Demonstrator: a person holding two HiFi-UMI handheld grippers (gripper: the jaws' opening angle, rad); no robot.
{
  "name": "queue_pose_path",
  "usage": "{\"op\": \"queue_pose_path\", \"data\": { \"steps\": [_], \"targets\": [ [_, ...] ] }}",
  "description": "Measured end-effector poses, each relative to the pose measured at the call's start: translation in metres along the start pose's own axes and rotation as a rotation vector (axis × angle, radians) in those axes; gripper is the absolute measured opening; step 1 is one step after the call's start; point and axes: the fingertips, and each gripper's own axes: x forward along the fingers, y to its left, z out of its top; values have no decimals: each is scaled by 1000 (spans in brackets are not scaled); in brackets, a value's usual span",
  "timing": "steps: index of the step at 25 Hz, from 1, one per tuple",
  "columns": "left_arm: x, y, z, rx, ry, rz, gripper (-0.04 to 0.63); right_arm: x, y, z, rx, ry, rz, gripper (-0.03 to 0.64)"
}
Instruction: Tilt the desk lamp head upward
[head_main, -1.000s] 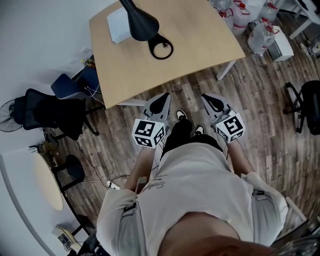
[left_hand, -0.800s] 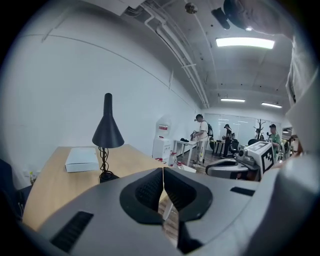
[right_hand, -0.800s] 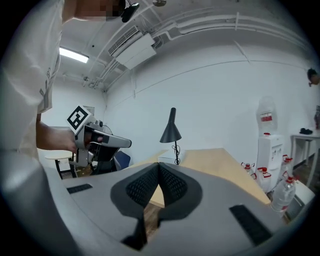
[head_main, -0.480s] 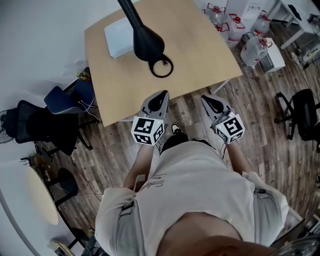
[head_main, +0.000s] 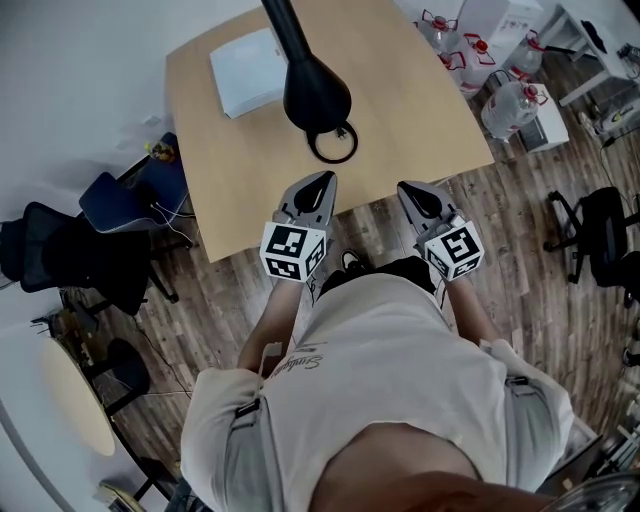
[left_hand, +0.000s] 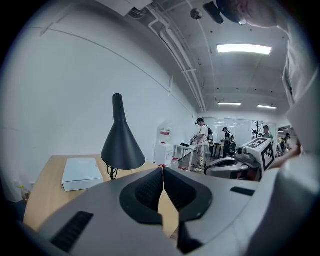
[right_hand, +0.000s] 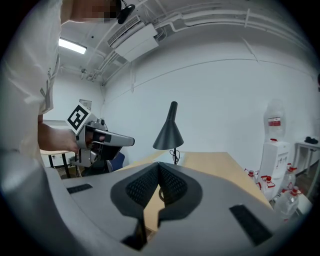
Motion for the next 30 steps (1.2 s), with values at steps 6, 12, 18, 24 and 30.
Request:
{"op": "queue_pose_path", "data": {
  "steps": [6, 12, 18, 24, 30],
  "targets": [
    [3, 18, -7, -45, -3, 22, 17, 19, 2, -2, -21, 27, 19, -5],
    [13, 21, -4, -61, -4, 64, 17, 36, -21, -15, 12, 67, 54, -5],
    [27, 35, -3, -79, 16, 153, 17, 69, -43, -25, 11, 99, 140, -5],
    [48, 47, -7, -103, 36, 236, 17, 99, -67, -33, 14, 127, 239, -5],
    [66, 52, -17, -132, 43, 308, 17, 129, -80, -74, -8, 196, 345, -5]
  ]
}}
